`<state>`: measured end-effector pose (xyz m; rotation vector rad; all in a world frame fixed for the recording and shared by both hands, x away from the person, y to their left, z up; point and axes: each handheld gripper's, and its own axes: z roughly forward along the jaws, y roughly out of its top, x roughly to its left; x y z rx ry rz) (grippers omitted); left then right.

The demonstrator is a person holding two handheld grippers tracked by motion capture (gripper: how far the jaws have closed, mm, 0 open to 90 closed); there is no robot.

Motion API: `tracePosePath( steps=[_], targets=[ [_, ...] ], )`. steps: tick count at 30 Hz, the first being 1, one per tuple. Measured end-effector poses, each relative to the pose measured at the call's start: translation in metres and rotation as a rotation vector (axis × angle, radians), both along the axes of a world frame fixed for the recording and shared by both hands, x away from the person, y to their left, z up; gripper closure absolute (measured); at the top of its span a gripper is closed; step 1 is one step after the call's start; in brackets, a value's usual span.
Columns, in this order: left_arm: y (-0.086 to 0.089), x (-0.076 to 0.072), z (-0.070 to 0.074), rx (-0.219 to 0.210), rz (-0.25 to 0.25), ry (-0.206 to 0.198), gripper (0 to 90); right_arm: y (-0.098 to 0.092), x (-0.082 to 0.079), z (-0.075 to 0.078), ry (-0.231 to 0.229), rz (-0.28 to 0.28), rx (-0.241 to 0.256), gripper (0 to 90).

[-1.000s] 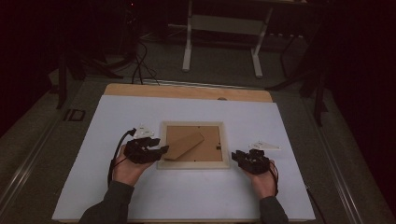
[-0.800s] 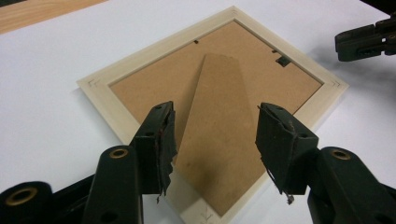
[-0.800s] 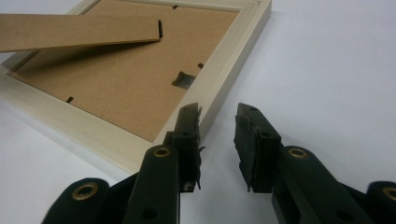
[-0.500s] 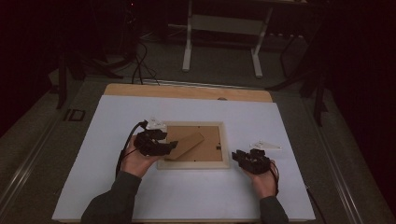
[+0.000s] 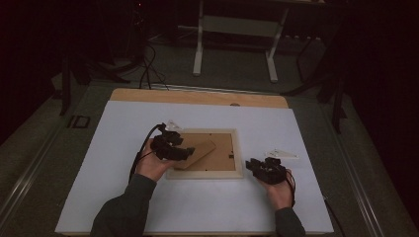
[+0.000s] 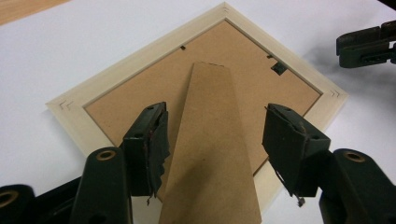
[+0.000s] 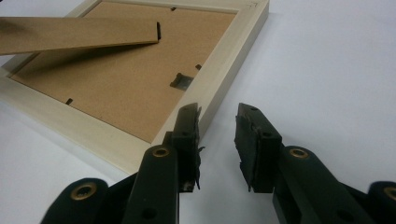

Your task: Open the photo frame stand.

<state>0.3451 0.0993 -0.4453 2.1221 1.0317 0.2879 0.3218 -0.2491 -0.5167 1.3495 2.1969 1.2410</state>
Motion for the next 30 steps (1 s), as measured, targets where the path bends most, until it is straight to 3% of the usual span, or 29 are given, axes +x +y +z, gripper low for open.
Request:
tracePosePath(
  steps=[6,15,27,30],
  targets=[
    [-0.008,0.006,0.0,0.012,-0.007,0.019,38.5,-0.001,0.0,0.0,-0.003,-0.002,0.002,69.1],
    [-0.021,0.016,-0.008,0.071,-0.028,0.048,30.6,-0.001,0.0,0.001,-0.005,-0.003,0.002,69.0],
    [-0.028,0.035,-0.018,0.078,-0.061,0.149,28.0,0.0,0.0,0.0,-0.002,-0.004,0.003,68.9],
    [-0.031,0.038,-0.02,0.1,-0.065,0.16,28.0,0.0,0.0,0.0,-0.001,-0.003,0.003,68.9]
  ],
)
